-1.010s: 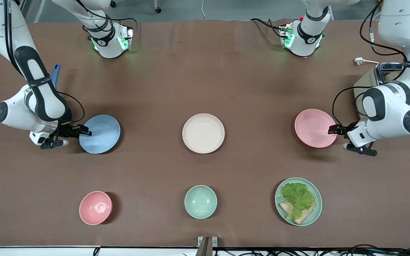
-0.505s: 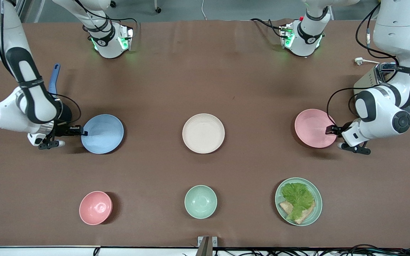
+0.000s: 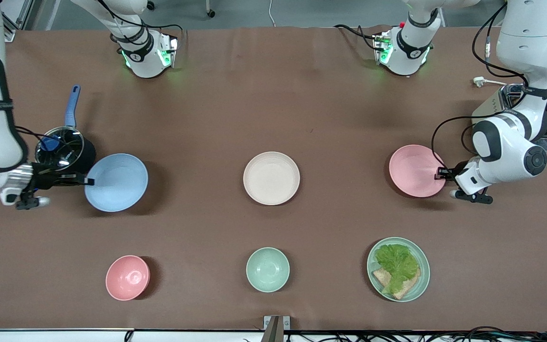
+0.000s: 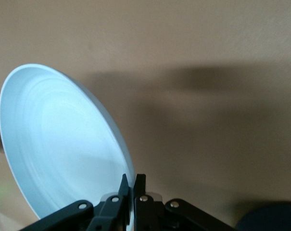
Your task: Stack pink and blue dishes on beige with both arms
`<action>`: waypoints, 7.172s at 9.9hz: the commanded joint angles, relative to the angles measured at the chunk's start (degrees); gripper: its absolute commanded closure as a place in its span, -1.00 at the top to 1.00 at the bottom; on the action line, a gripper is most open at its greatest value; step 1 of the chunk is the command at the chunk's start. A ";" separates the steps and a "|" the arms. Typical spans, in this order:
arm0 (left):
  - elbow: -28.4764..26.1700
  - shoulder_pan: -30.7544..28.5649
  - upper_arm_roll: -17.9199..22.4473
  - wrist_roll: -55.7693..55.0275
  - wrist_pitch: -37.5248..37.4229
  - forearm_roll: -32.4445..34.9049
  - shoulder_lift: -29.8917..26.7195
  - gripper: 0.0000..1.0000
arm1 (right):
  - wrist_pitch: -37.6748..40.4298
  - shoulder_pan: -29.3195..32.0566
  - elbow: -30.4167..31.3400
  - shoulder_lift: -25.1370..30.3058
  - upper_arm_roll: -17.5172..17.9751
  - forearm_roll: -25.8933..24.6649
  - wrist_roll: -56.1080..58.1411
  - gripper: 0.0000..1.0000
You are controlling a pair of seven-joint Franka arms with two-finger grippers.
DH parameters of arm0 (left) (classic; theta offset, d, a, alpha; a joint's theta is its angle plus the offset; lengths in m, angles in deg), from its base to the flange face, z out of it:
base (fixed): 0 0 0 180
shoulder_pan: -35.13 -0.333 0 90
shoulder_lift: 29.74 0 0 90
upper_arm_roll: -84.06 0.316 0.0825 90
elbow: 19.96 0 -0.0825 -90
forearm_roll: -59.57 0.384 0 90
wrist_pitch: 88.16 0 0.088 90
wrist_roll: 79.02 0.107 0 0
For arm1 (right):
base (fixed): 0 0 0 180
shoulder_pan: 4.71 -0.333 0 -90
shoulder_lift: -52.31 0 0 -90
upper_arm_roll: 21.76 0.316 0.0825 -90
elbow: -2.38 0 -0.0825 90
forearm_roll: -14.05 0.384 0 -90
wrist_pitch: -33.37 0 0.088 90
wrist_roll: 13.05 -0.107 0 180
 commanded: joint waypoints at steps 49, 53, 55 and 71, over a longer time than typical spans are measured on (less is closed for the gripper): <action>33.84 0.03 -16.90 -37.02 -46.05 15.10 -27.68 1.00 | -21.13 -48.11 5.50 2.98 -4.20 4.61 -53.46 1.00; 40.51 -0.06 -16.90 -37.29 -49.83 15.19 -27.07 1.00 | -4.54 -47.76 -0.80 15.04 -17.14 -15.69 -53.03 1.00; 40.17 0.03 -16.46 -36.42 -49.83 13.97 -26.99 1.00 | 0.82 -47.33 -4.32 19.60 -20.57 -20.97 -53.37 1.00; 38.32 2.14 -12.24 -31.57 -53.26 14.22 -28.13 1.00 | 21.60 -13.93 -16.38 27.71 -1.43 -26.36 -39.05 1.00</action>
